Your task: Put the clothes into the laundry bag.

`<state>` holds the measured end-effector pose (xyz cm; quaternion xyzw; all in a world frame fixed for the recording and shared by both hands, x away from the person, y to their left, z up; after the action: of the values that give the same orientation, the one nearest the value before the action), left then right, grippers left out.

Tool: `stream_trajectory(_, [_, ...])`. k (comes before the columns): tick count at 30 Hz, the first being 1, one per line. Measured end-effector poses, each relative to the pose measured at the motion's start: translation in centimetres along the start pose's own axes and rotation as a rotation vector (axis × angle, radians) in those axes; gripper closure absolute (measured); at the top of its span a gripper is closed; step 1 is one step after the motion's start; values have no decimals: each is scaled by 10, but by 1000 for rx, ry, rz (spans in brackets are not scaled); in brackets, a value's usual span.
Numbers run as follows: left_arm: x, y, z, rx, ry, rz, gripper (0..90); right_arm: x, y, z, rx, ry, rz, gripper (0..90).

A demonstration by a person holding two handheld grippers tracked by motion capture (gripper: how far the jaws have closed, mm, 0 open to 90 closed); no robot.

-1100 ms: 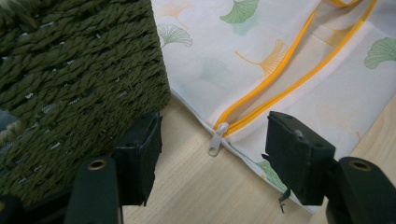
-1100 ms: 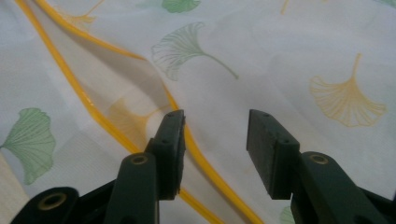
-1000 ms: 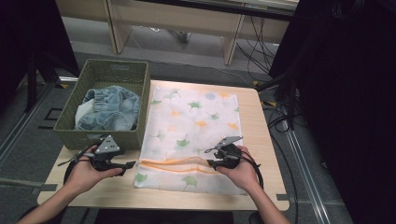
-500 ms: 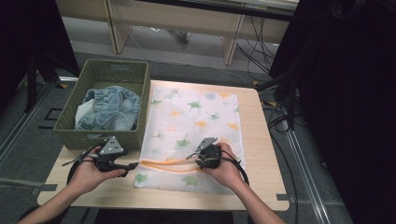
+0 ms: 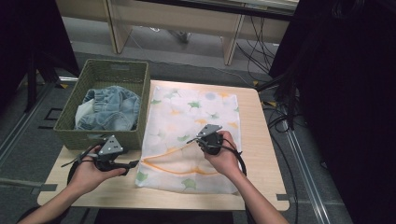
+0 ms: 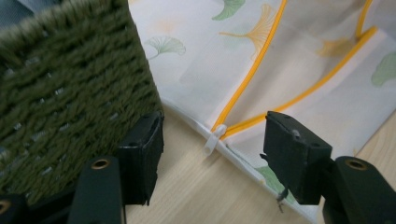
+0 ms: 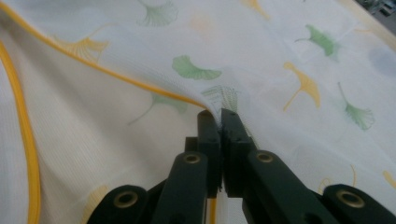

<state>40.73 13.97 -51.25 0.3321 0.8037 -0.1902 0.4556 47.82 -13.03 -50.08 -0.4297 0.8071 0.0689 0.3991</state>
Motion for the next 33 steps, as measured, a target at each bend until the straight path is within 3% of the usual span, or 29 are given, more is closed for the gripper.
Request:
stream_trajectory(5, [-9, -6, -2, -3, -40, 9, 371, -14, -5, -9, 12, -42, 39, 894])
stream_trajectory(9, [-14, -7, -6, -7, -67, -12, 362, -24, -9, -13, 15, -72, 38, 894])
stream_trajectory(13, [-26, -2, -16, -28, -114, -56, 355, -37, -11, -17, 20, -98, 29, 894])
stream_trajectory(17, [-37, 5, -26, -53, -149, -48, 342, -43, -12, -19, 24, -111, 29, 893])
stream_trajectory(21, [-58, 31, -41, -140, -193, -41, 287, -51, -13, -20, 32, -122, 24, 893])
stream_trajectory(27, [-74, 95, -42, -302, -108, -6, 178, -58, -16, -22, 39, -138, 26, 892])
stream_trajectory(30, [-82, 128, -34, -352, -69, -36, 167, -60, -15, -22, 39, -139, 35, 892])
stream_trajectory(33, [-86, 153, -26, -406, -52, -69, 170, -63, -18, -24, 42, -157, 29, 893])
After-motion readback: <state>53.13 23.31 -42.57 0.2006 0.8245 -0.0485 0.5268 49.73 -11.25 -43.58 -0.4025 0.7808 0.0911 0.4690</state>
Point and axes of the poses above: each handheld gripper's, and its own axes: z roughly forward along the jaws, x roughly out of its underside, y roughly to its left, the point moved 8 cm from there along z, roughly forward along the jaws, and after that the axes turned 6 degrees about -y, right-handed, at the moved point
